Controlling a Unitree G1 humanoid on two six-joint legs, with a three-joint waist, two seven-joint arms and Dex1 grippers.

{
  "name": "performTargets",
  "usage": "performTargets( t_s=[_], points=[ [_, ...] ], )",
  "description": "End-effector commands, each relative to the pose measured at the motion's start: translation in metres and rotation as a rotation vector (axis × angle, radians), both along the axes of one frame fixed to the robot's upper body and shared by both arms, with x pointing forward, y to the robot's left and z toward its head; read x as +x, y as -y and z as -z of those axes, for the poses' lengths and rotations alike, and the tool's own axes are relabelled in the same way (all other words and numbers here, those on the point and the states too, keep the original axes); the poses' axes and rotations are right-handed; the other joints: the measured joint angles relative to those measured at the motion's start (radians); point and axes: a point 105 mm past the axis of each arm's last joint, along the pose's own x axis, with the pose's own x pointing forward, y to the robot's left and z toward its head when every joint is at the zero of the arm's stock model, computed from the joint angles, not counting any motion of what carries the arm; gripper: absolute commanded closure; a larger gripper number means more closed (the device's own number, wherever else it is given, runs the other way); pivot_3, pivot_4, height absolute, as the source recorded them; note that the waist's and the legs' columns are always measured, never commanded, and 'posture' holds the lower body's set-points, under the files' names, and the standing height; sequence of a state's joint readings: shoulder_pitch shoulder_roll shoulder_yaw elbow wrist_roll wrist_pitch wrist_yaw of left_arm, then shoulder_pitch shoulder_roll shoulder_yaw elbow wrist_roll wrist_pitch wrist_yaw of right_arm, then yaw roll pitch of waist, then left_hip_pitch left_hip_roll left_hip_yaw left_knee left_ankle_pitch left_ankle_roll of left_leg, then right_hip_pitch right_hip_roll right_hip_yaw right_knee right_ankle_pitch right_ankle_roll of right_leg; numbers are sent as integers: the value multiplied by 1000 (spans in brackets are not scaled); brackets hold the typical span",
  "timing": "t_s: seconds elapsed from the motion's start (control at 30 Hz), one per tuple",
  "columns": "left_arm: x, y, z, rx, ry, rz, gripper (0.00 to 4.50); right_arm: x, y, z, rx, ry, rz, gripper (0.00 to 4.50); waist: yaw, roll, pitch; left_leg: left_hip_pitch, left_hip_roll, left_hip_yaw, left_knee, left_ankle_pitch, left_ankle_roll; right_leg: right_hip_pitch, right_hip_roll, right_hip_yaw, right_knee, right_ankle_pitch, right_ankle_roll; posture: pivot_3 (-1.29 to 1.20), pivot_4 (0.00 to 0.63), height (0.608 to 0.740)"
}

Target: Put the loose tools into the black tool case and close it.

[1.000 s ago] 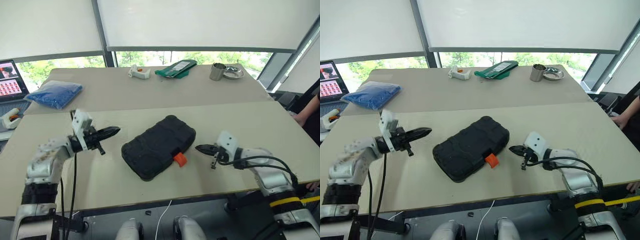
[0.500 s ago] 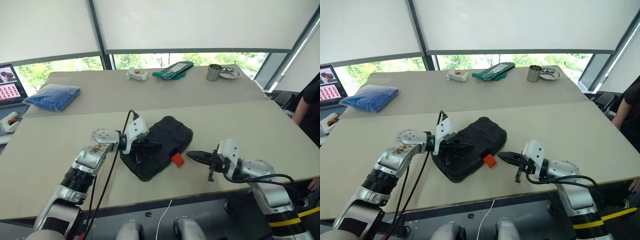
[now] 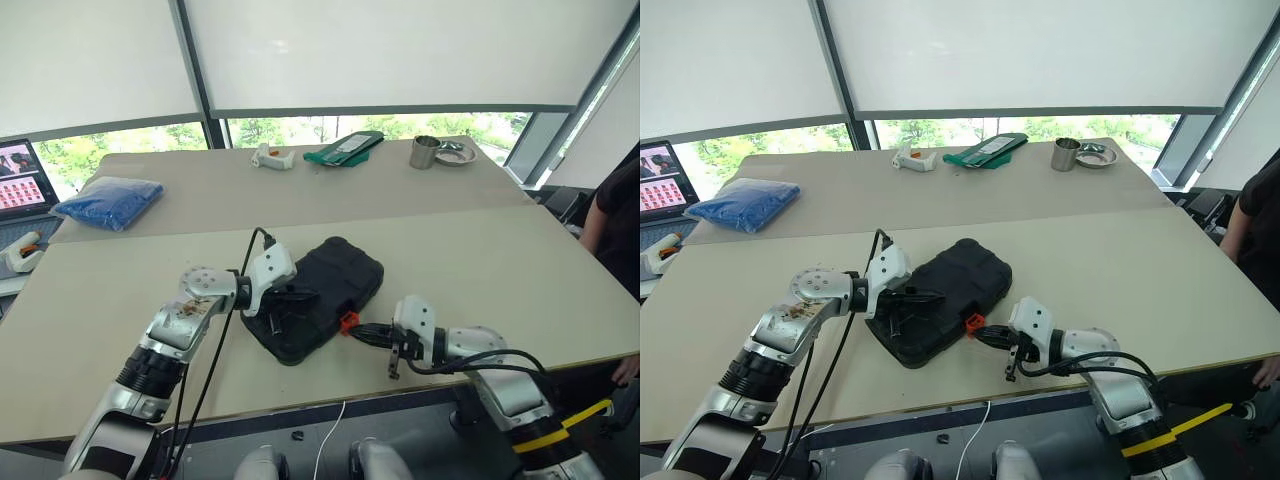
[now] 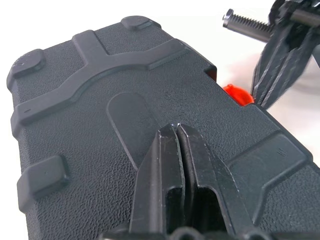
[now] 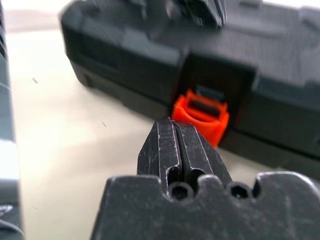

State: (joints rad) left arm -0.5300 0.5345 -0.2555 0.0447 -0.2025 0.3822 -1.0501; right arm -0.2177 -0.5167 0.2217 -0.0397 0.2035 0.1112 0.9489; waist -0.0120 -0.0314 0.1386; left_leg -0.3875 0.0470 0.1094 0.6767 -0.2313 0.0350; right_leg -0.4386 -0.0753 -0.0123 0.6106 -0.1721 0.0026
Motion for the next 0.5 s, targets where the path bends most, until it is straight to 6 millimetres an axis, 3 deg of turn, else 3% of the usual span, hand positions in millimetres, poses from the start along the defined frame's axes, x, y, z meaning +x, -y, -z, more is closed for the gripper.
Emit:
performTargets(
  t_s=[0.03, 0.5],
  points=[
    [-11, -6, 39, 67, -147, -26, 4354, 7, 0, -6, 1, 43, 12, 4500, 0, 0, 0, 0, 0, 0, 0, 0, 0, 0, 0, 0, 0, 0, 0, 0, 150, 740],
    [-6, -3, 39, 59, -146, -41, 4354, 24, -12, -5, 20, 59, 41, 4500, 0, 0, 0, 0, 0, 0, 0, 0, 0, 0, 0, 0, 0, 0, 0, 0, 150, 740]
  ],
)
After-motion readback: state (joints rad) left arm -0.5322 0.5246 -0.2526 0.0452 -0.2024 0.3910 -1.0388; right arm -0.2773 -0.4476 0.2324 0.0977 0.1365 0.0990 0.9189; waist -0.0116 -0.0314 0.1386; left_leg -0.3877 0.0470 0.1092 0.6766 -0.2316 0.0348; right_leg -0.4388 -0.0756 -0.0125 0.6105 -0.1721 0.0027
